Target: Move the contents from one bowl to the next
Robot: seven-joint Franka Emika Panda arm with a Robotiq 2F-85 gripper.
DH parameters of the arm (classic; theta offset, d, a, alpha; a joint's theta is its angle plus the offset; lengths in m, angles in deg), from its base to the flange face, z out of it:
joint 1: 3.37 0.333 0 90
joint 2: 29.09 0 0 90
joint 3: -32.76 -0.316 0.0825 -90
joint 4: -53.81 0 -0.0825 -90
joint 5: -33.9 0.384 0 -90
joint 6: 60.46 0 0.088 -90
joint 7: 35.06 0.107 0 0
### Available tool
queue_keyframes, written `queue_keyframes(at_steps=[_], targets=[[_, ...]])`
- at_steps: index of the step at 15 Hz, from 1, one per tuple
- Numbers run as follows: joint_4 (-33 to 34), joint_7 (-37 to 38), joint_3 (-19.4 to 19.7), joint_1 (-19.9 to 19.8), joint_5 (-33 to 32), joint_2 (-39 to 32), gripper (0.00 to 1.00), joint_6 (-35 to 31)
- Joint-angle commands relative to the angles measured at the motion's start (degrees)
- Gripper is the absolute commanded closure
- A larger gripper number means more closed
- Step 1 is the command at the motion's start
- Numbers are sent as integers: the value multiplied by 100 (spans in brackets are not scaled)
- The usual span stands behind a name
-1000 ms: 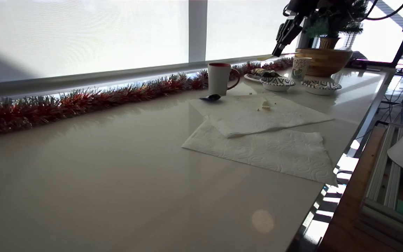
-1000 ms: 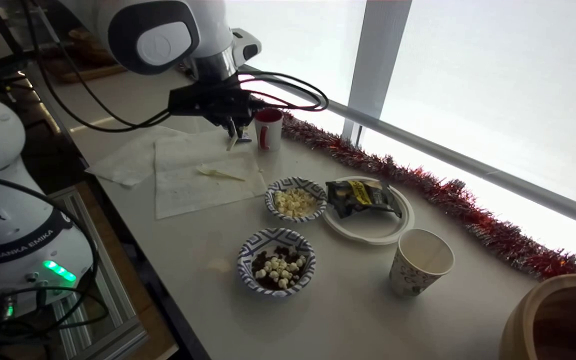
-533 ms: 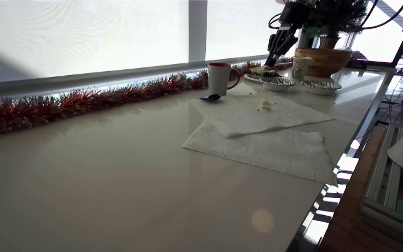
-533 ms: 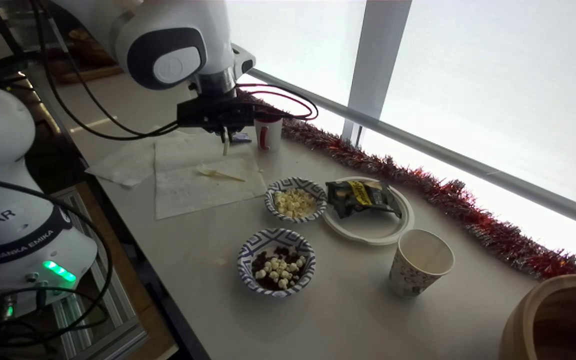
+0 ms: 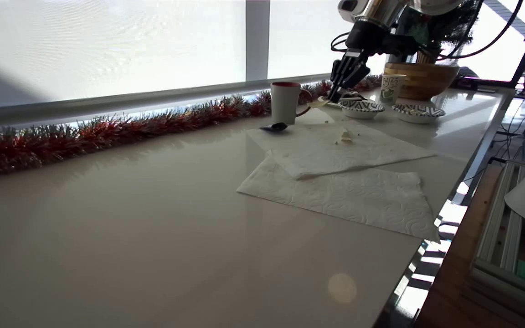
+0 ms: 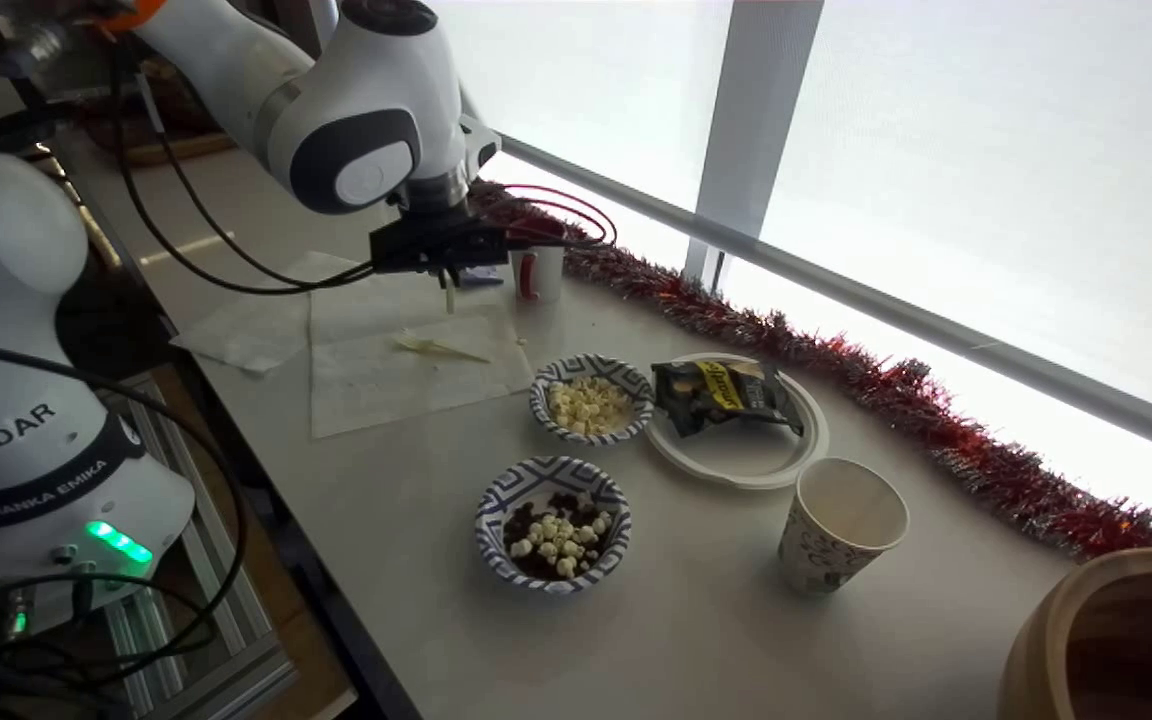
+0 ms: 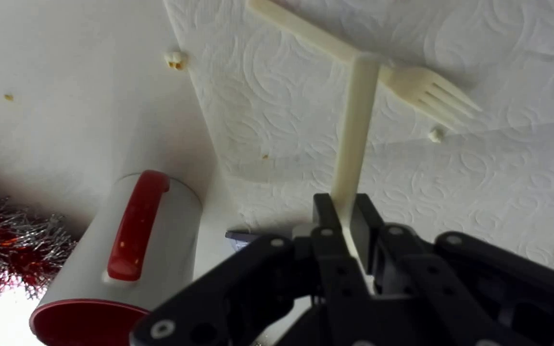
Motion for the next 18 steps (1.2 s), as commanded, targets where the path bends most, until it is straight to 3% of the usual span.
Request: queue_keyframes(at_steps=[1, 6, 8, 9, 11, 13, 15, 18], targets=[[1, -94, 767, 819, -119, -261, 97, -608], [4, -42, 1780, 1920, -162, -557, 97, -1154], [6, -64, 2063, 2224, -168, -582, 97, -1084], [7, -48, 2113, 2287, -181, -643, 62, -1061], [6, 11, 1855, 2091, -187, -747, 54, -934], [7, 204, 1150, 1500, -175, -964, 40, -717], [9, 376, 198, 704, 79, -1332, 26, -427], [107, 1411, -1103, -674, -542, -1319, 5, 482]])
